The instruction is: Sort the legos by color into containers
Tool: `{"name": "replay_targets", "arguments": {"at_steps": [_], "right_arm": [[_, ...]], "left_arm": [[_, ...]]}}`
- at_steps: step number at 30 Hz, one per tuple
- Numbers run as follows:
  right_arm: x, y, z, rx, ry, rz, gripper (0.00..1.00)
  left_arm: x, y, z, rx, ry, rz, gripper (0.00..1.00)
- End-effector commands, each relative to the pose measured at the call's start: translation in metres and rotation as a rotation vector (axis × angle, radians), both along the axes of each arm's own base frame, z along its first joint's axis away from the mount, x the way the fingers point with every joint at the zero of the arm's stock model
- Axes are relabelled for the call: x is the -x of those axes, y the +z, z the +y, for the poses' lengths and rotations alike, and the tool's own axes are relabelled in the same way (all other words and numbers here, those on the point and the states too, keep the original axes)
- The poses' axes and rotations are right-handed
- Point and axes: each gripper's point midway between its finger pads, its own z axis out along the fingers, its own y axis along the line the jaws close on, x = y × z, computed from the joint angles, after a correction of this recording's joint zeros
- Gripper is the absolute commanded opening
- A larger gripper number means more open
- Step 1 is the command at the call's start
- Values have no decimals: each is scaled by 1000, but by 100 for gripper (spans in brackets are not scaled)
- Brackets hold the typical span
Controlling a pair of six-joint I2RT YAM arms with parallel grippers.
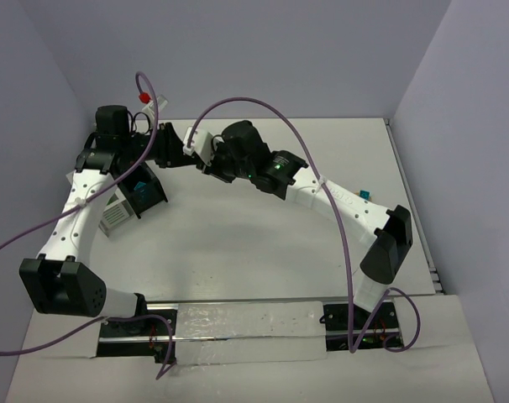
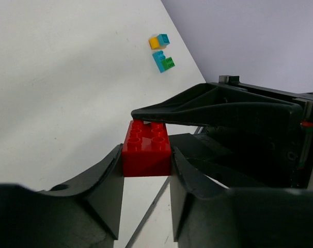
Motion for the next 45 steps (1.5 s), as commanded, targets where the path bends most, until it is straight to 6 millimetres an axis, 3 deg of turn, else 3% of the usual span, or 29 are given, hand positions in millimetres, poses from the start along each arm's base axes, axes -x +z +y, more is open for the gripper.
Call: {"name": "replay_targets", "arguments": {"at_steps": [1, 2, 3, 6, 7, 10, 14, 18, 20, 25, 29, 33, 37, 45], "right_arm": [[-1, 35, 9, -69, 10, -74, 4], [-1, 35, 9, -66, 10, -74, 5], [-1, 34, 8, -63, 12, -76, 15], [0, 33, 7, -58, 8, -78, 51], [-1, 32, 5, -54, 2, -79, 75], [-1, 29, -4, -45, -23, -88, 98], [1, 24, -20, -35, -42, -93, 100], [-4, 4, -50, -13, -88, -26, 100], [-14, -8, -73, -10, -139, 41, 100], [-33, -24, -113, -9, -234, 119, 100], [-38, -31, -131, -4, -271, 148, 100], [-39, -34, -141, -6, -289, 161, 100], [-38, -36, -149, -2, -302, 159, 100], [-43, -39, -163, 15, -333, 152, 100]], "left_arm": [[-5, 9, 4, -7, 23, -45, 12], [-5, 9, 4, -6, 23, -45, 10], [-5, 9, 5, -6, 26, -46, 3], [-7, 13, 13, -5, 49, -54, 0], [-11, 14, 21, -8, 72, -57, 0], [-25, 14, 54, -66, 166, -91, 0], [-48, 19, 112, -223, 329, -145, 0], [-71, 6, 185, -492, 516, -181, 0], [-81, 1, 233, -634, 652, -160, 0], [-97, -19, 274, -755, 714, -97, 1], [-118, -31, 289, -800, 718, -78, 4], [-134, -42, 292, -795, 698, -54, 8], [-144, -67, 292, -796, 658, -2, 8], [-143, -100, 280, -747, 571, 90, 9]]}}
